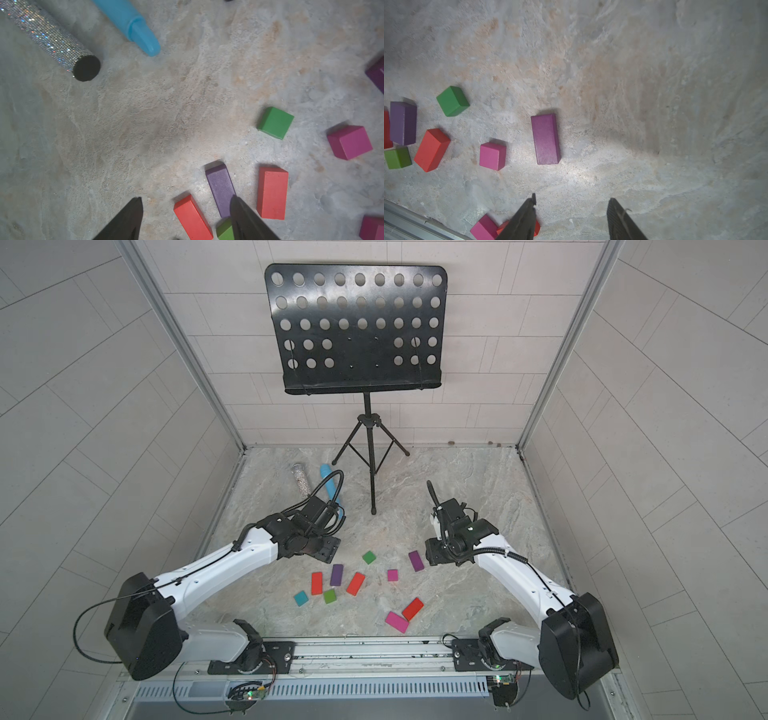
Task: Assemble the number 7 with building blocks
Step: Pick up the building block from the center of the board.
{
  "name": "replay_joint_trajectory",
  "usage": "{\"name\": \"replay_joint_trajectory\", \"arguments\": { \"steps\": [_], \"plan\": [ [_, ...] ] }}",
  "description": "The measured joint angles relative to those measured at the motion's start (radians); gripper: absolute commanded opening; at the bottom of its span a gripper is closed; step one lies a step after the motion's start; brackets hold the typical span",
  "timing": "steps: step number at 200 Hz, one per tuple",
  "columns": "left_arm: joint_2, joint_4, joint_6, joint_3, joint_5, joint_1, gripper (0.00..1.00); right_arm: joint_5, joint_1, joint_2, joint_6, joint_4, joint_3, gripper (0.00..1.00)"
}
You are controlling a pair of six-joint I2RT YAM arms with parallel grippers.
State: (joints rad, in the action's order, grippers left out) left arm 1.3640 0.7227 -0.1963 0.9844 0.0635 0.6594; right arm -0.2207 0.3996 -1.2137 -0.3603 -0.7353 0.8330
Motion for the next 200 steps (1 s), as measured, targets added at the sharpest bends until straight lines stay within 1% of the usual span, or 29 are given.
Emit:
{"name": "replay_joint_trajectory", "arguments": {
  "steps": [53, 113, 200],
  "plan": [
    [0.15, 0.0, -0.006, 0.029, -0.042, 0.073, 0.71, 0.003, 0.006, -0.025, -0.06, 0.032, -0.01, 0.6],
    [0.218, -0.04, -0.005, 0.087, -0.088, 0.129, 0.71, 0.005, 0.013, -0.071, -0.09, 0.084, -0.01, 0.63],
    [0.394, -0.126, 0.005, 0.149, -0.128, 0.142, 0.71, 0.036, 0.013, -0.068, -0.109, 0.105, -0.022, 0.67]
  ]
}}
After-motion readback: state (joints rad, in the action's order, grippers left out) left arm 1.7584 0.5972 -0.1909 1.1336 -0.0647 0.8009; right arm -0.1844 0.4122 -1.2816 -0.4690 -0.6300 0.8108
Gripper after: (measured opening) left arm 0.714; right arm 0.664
